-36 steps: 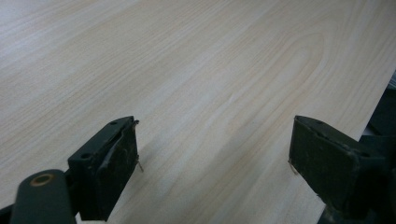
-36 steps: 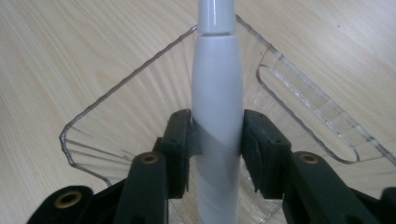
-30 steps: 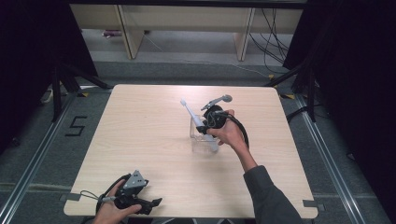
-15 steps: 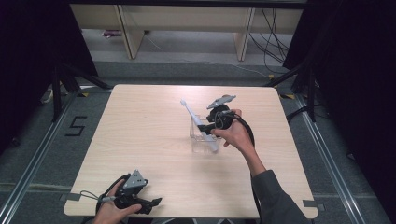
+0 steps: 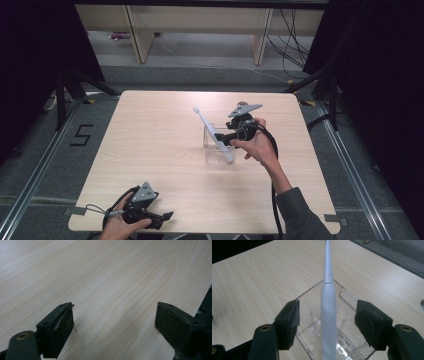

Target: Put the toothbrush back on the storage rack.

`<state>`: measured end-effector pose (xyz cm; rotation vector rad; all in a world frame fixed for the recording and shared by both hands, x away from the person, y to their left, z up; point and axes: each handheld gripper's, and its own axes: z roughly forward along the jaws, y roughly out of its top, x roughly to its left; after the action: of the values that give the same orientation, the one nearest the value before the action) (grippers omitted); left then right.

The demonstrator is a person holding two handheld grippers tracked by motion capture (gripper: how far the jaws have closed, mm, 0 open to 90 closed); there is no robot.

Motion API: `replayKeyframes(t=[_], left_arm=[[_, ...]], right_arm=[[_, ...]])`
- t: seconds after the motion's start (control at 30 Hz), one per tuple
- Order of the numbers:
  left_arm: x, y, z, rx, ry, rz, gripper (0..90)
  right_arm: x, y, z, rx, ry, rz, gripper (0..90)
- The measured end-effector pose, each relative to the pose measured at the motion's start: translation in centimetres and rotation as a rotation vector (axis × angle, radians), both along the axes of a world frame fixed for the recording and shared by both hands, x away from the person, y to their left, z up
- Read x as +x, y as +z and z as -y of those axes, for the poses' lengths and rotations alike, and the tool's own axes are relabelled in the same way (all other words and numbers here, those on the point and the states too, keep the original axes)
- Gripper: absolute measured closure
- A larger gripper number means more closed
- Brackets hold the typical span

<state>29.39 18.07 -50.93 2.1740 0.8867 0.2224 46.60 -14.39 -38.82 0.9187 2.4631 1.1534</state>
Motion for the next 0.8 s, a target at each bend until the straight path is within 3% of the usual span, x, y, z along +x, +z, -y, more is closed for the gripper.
replayKeyframes(t=[0.1, 0.13, 0.37, 0.4, 0.6, 0.8], left_arm=[[0.0, 0.0, 0.0, 0.002, 0.0, -0.001, 14.9], [0.0, 0.0, 0.0, 0.002, 0.0, -0.001, 14.9], [0.0, 0.0, 0.0, 0.0, -0.001, -0.002, 14.9], [0.0, 0.0, 0.0, 0.001, 0.001, 0.0, 14.9], [0.0, 0.0, 0.0, 0.001, 0.0, 0.0, 14.9], [0.0, 0.0, 0.0, 0.001, 0.0, 0.0, 14.9]], right_arm=[[-0.1, 0.1, 0.3, 0.002, -0.002, 0.016, 35.6], [-0.2, 0.0, 0.2, 0.024, -0.022, 0.015, 34.8], [-0.7, 0.2, 0.6, 0.014, -0.014, -0.003, 33.8], [-0.7, 0.3, 0.8, 0.013, -0.004, 0.02, 33.6], [-1.1, 0.5, 1.2, 0.021, -0.016, 0.015, 33.1], [-1.4, 0.7, 1.8, 0.034, -0.019, 0.038, 32.3]])
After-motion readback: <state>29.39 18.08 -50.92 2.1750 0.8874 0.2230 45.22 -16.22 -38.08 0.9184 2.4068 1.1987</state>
